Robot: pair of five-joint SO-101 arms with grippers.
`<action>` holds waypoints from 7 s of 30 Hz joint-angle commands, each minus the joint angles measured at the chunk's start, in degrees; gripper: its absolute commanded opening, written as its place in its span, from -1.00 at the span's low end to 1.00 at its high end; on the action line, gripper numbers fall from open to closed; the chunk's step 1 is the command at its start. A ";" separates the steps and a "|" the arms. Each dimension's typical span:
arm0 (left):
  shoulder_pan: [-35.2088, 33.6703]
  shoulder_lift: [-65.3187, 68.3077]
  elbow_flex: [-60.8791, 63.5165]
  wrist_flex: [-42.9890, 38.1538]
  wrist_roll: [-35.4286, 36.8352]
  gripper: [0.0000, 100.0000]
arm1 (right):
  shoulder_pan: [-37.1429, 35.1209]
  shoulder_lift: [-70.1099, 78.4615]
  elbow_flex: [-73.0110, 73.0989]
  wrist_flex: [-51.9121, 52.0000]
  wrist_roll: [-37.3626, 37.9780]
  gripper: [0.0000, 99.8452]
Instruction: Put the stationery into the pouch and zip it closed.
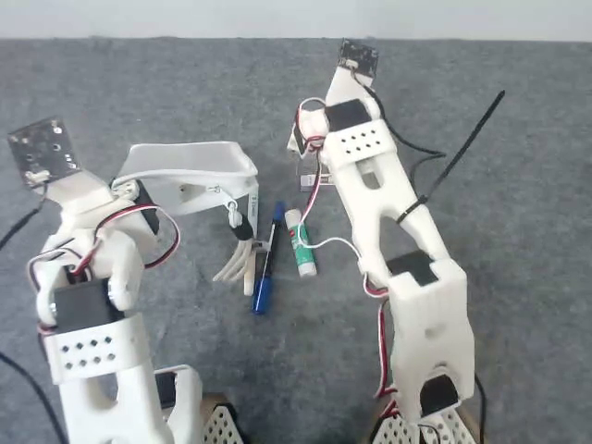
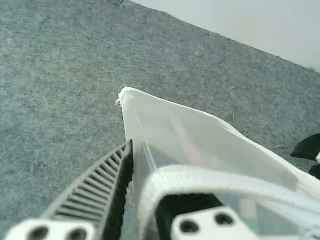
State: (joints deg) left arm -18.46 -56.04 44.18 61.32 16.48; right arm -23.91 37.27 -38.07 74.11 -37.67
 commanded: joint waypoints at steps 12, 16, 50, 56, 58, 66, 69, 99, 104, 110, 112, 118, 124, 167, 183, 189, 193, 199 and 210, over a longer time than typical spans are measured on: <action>-0.35 -0.53 -1.19 -2.11 0.62 -0.97 | 0.40 13.32 -18.99 5.14 -2.46 -0.46; -0.35 -0.53 -1.19 -2.11 0.62 -0.97 | 0.31 14.99 -19.87 5.14 -2.46 -0.44; -0.09 -0.53 -0.57 -2.29 0.62 -0.97 | -1.89 22.46 -19.78 17.19 -8.00 -0.55; 0.00 -0.53 -0.57 -2.29 0.62 -0.97 | -1.71 22.55 -19.78 17.63 -8.26 -0.55; 0.00 -0.53 -0.57 -2.29 0.62 -0.97 | -1.89 22.55 -19.78 17.63 -8.35 -0.55; 0.00 -0.53 -0.57 -2.29 0.62 -0.97 | -1.27 20.09 -23.91 21.23 -8.09 -0.55; -0.09 -0.53 -0.57 -2.29 0.62 -0.97 | -1.10 19.38 -28.13 25.36 -8.09 -0.55; -0.18 -0.53 -0.66 -2.37 0.53 -0.97 | 3.82 29.76 -31.21 17.01 -24.09 -0.57; -0.18 -0.53 -0.66 -2.37 0.53 -0.97 | 3.82 29.76 -32.09 17.19 -23.82 -0.92; -0.18 -0.53 -0.66 -2.37 0.53 -0.97 | 3.82 29.76 -43.69 27.30 -18.55 -0.99; -0.18 -0.53 -0.66 -2.37 0.53 -0.97 | 3.74 30.02 -47.82 29.05 -15.56 -0.99; -0.18 -0.53 -0.66 -2.37 0.53 -0.97 | 3.74 29.85 -48.62 28.97 -7.47 -0.99; -0.18 -0.53 -0.66 -2.37 0.53 -0.97 | 3.65 28.79 -48.62 29.14 -3.52 -0.99; -0.18 -0.53 -0.66 -2.37 0.53 -0.97 | -7.78 -37.58 10.99 28.70 8.97 -0.99; 0.00 -0.53 -0.66 -2.37 0.53 -0.97 | -7.87 -59.12 29.10 19.82 18.11 -0.99; 0.00 -0.53 -0.66 -2.37 0.53 -0.97 | -13.49 -68.18 40.00 11.12 18.11 -0.99; 0.00 -0.53 -0.66 -2.37 0.53 -0.97 | -17.80 -74.95 49.85 2.15 18.11 -0.99; 0.00 -0.53 -0.75 -2.37 0.53 -0.97 | -18.33 -86.90 68.13 -17.36 18.11 -0.99; 0.09 -0.53 -0.75 -2.37 0.53 -0.97 | -18.33 -109.58 98.73 -54.11 18.11 -0.99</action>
State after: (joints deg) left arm -18.46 -56.04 44.18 61.32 16.48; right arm -41.93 -66.64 56.88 29.27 -20.18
